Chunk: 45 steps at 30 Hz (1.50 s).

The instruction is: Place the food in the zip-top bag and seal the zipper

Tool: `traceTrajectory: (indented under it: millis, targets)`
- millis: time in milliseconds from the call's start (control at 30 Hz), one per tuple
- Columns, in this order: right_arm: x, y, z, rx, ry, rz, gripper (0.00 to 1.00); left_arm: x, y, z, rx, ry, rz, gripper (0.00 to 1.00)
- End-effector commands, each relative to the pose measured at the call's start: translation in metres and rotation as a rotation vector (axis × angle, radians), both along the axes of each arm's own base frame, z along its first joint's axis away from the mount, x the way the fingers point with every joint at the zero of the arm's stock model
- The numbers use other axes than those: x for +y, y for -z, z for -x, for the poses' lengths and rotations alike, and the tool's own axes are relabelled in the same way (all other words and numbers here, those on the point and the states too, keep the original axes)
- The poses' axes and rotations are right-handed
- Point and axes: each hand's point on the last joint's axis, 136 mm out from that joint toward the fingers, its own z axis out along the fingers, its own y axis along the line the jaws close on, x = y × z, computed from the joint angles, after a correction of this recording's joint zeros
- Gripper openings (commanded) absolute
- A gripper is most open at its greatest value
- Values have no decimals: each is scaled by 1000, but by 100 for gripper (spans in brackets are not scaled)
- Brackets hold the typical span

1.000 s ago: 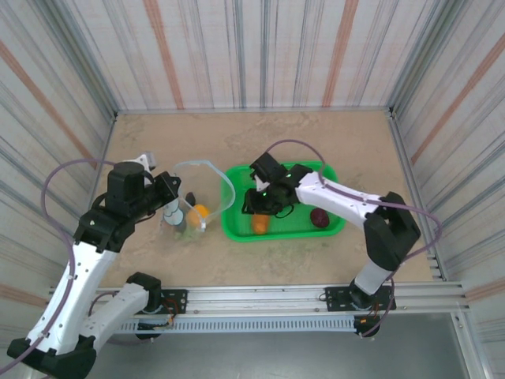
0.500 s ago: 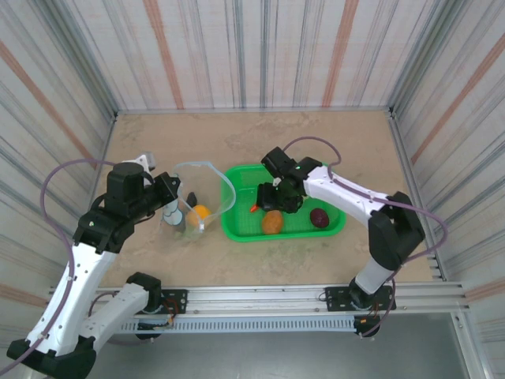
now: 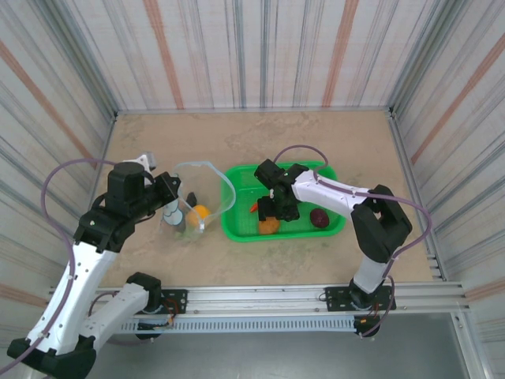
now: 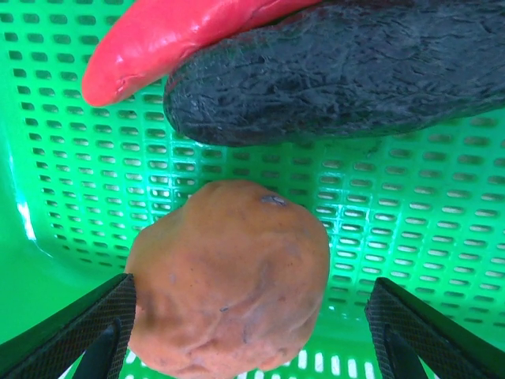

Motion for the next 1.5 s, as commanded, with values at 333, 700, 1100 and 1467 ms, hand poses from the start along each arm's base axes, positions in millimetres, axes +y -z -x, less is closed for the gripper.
traceTrajectory:
  millis: [333,700,1100,1467]
  targets:
    - [-4,29,6,72,3,20,70,0,-7,-7,-29,-9,11,0]
    - [-18,-53,-16,-97,93,-166,56,-12,-6,-13,3,30,46,0]
    - [26,-230,-49,-598,-31,-544,55,-29,-1,-13,46,95,105,0]
    - [140,-235,-45,-622,-202,-675,55,-28,-13,-8,28,99,123,0]
